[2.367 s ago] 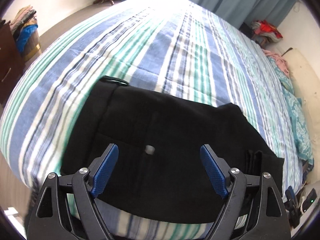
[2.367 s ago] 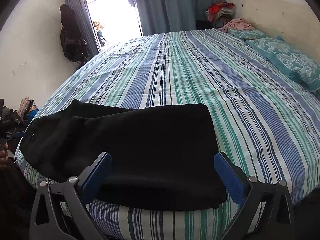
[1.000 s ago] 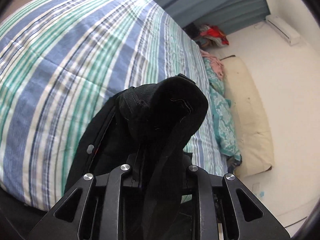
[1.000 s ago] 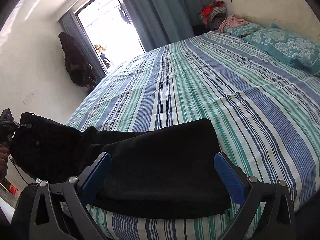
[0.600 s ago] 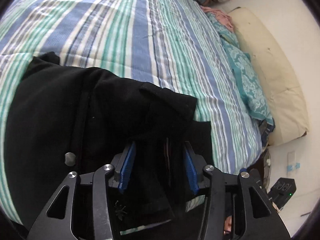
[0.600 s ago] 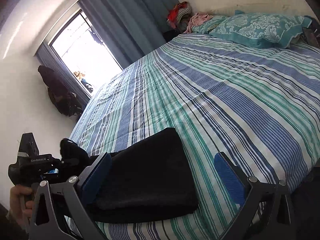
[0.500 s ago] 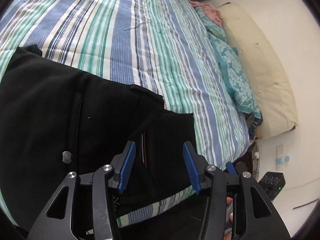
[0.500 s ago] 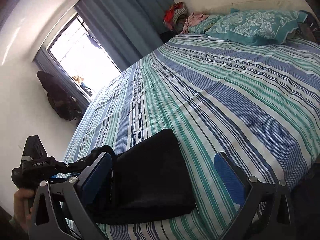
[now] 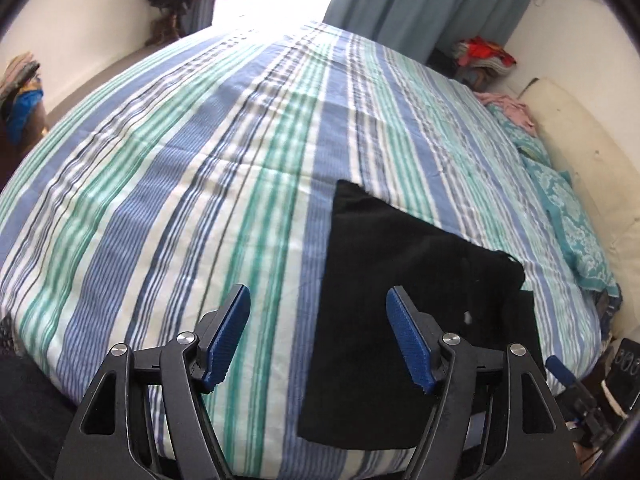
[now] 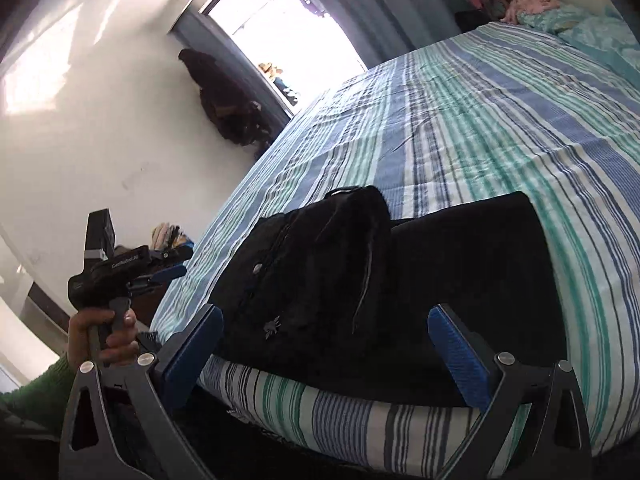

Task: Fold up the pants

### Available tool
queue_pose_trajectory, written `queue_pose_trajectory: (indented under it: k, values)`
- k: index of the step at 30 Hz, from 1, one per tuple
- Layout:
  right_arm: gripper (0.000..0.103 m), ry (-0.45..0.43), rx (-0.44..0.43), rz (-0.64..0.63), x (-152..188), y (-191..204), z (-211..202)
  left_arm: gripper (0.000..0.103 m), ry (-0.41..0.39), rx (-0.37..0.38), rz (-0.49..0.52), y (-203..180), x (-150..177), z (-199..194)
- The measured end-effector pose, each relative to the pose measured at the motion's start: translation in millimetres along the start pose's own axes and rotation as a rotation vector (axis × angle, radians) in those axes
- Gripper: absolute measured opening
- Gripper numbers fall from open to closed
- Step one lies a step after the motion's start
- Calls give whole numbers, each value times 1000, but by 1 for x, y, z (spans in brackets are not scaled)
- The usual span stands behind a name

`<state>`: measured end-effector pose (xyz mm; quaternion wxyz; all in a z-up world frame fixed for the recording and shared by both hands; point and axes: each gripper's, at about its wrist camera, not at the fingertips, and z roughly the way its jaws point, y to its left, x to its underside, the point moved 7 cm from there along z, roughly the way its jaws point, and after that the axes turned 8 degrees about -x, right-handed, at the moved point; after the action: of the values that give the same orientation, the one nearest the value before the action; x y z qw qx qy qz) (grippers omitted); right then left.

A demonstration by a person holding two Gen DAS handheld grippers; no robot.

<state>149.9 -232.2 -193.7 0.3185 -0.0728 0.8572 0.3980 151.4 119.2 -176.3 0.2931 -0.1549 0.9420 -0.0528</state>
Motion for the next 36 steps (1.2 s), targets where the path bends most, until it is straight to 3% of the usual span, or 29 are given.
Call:
queue_pose_trajectory:
  k: [5,8,9,10,14,17,21,24,30,32,36]
  values:
    - [102,133,136,-179,-8,22,64,71,67,-57,-71,37,38,25]
    - [100,194,328,-210,-16,-10,88,72,41,-60,-77,42,33,18]
    - [99,194,420,-210,-19,-28,84,72,23,-61,-76,43,30,15]
    - [99,180,459,-174,-21,-44,76,73,10,-63,-73,43,28,9]
    - [98,97,510,2,-28,-79,27,73,33,-64,-71,44,33,16]
    - [98,76,433,37,-31,-73,11,73,52,-50,-58,35,35,23]
    - [98,78,216,61,-33,-40,27,73,32,-52,0,20,36,21]
    - [98,92,-15,85,-33,-12,54,73,32,-70,19,22,38,19]
    - [95,3,-278,455,-50,-46,50,73,20,-55,-69,43,34,11]
    - [95,68,-346,494,-49,-49,49,73,32,-44,-97,46,33,14]
    - [94,199,-393,464,-37,-42,54,73,47,-36,-90,39,34,20]
